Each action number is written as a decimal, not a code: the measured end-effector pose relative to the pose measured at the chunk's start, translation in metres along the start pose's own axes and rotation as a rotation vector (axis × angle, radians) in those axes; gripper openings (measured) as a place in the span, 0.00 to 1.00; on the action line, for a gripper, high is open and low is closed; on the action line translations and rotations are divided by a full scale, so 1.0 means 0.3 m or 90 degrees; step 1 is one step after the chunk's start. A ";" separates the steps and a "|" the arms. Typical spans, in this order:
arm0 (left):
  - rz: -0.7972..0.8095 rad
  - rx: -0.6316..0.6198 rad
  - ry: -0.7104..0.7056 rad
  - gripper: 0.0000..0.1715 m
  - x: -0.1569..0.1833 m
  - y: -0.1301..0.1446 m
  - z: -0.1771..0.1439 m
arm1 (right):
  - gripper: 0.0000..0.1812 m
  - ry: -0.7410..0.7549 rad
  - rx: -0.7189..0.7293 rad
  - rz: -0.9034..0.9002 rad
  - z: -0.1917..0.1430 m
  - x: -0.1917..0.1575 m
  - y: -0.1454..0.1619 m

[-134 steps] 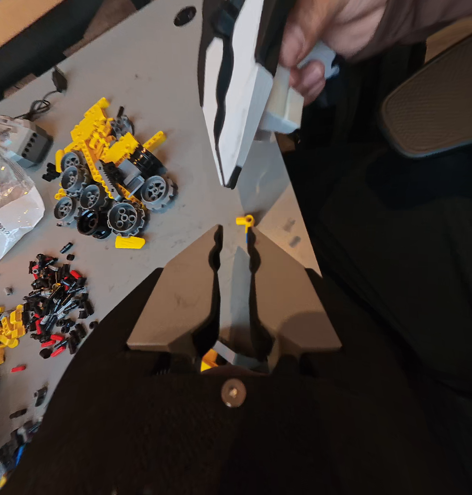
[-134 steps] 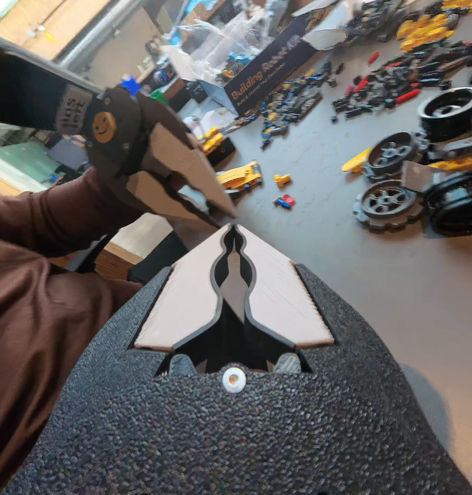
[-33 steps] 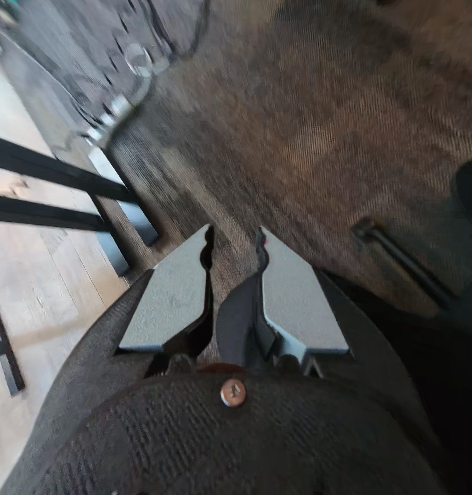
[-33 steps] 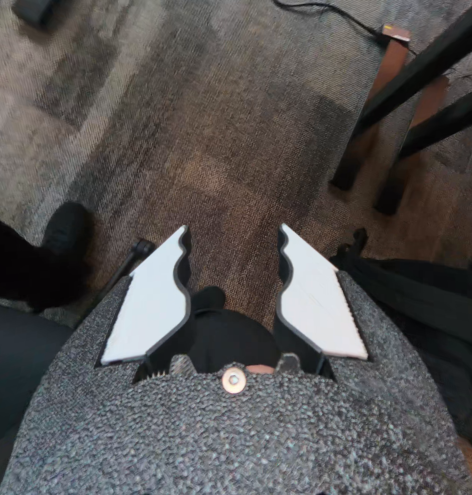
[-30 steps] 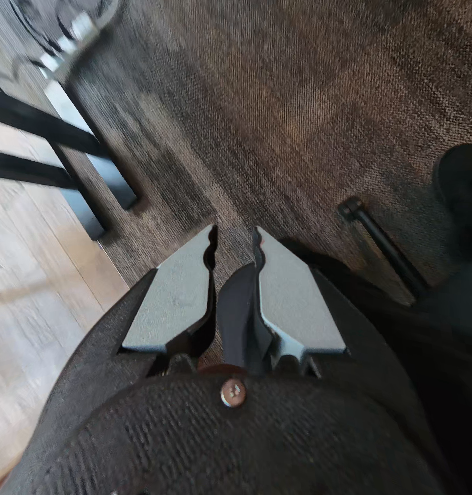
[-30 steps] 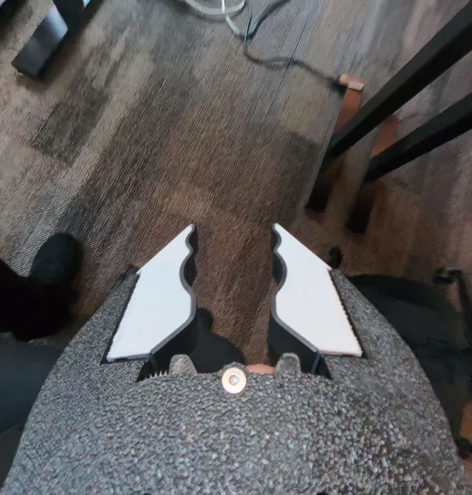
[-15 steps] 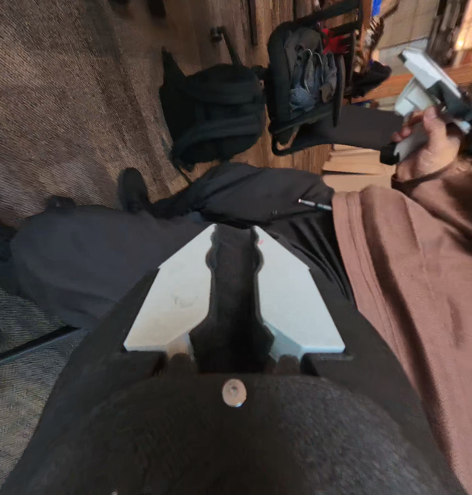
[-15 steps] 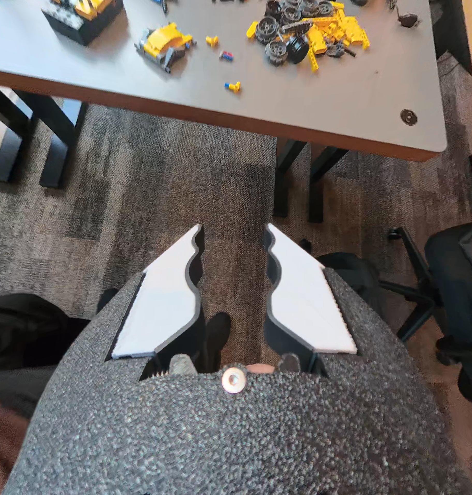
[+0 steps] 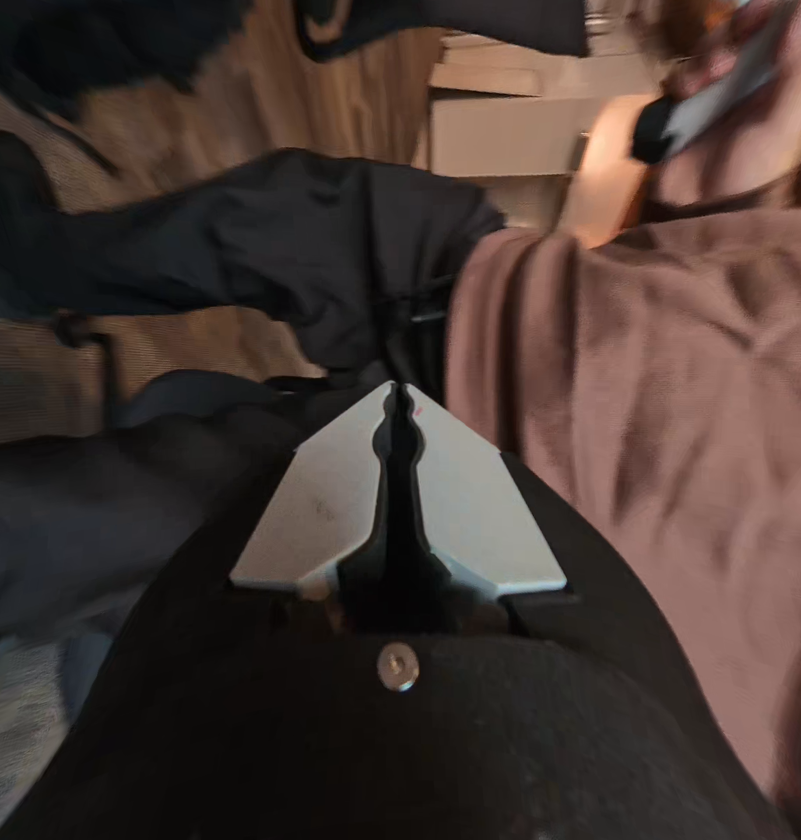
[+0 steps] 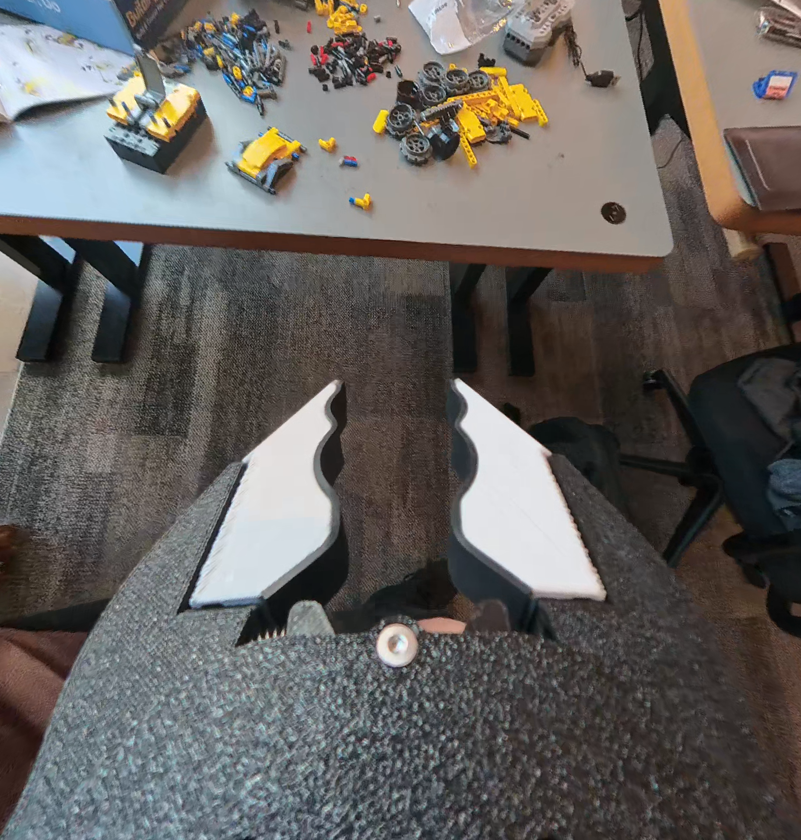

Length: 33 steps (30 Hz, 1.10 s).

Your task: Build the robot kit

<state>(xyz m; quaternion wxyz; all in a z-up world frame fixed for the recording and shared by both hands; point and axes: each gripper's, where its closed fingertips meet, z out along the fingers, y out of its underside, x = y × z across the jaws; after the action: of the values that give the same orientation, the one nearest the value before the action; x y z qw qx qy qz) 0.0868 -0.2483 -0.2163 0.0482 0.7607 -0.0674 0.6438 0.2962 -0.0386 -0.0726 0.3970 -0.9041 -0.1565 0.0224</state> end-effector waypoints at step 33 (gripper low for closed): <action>0.048 -0.537 0.225 0.00 0.752 -0.632 1.593 | 0.19 0.445 0.037 0.457 -0.784 1.712 0.854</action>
<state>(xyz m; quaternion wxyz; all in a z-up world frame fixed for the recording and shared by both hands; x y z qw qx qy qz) 0.6195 -0.1470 -0.0709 0.3409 0.5501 -0.3420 0.6814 0.8908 -0.2142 -0.0543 0.4181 -0.8430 0.3072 -0.1422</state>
